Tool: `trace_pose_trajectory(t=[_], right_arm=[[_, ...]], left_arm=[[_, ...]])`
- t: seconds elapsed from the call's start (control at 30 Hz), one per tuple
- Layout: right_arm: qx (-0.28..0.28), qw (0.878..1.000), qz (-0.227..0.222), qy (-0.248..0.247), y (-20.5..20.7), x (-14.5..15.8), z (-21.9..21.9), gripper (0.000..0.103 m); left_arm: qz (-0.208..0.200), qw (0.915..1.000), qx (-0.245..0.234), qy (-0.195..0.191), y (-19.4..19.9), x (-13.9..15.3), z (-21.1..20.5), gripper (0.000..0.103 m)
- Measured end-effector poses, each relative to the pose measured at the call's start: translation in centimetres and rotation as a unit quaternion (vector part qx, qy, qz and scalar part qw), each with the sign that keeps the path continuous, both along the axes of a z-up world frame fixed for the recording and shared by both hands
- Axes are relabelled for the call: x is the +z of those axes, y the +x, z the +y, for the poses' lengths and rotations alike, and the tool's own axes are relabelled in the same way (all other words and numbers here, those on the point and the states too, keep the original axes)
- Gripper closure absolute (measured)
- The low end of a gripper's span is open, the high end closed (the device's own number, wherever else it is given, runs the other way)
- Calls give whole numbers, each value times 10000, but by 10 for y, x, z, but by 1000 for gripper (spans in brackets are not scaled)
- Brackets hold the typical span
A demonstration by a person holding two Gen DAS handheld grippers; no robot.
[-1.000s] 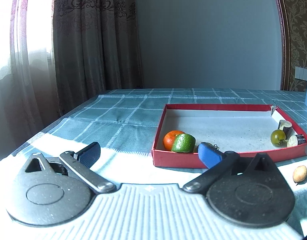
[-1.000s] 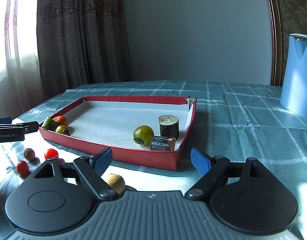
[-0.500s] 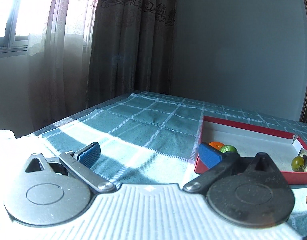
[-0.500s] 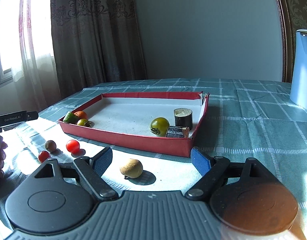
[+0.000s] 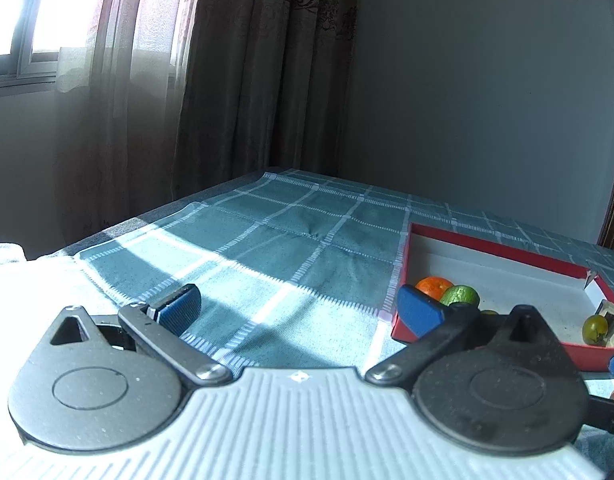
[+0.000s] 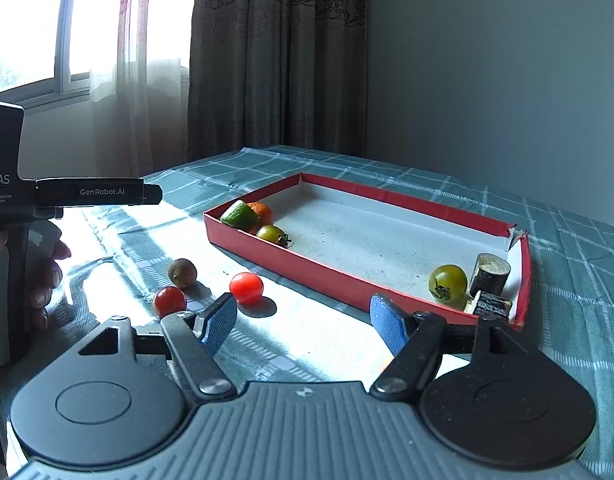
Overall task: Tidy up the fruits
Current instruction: 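Move the right gripper to the red cherry tomato on the cloth, then close the right gripper on the red cherry tomato and lift it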
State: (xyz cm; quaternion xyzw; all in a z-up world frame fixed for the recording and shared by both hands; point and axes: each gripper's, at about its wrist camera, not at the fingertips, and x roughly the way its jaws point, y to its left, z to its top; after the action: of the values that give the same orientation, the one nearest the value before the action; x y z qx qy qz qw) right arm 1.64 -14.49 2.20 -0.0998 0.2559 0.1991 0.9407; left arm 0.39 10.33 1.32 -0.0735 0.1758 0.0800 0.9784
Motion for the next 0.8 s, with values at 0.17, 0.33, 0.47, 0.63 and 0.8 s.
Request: trace_pose_trajectory(t=[0.17, 0.33, 0.47, 0.63, 0.8], right_arm=[[131, 9992, 358, 94, 27, -11, 21, 42], [126, 9981, 586, 170, 43, -16, 25, 45], [196, 9963, 835, 60, 52, -21, 32, 57], [254, 9958, 881, 8, 54, -22, 36, 69], [285, 9961, 829, -71, 52, -22, 41, 76]], left_arm=[[-10, 10000, -18, 19, -1, 0, -1, 0], [-13, 10000, -16, 18, -1, 0, -1, 0], [11, 10000, -17, 22, 0, 0, -1, 0], [32, 10000, -21, 35, 1, 0, -2, 0], [46, 10000, -25, 29, 1, 0, -2, 0]])
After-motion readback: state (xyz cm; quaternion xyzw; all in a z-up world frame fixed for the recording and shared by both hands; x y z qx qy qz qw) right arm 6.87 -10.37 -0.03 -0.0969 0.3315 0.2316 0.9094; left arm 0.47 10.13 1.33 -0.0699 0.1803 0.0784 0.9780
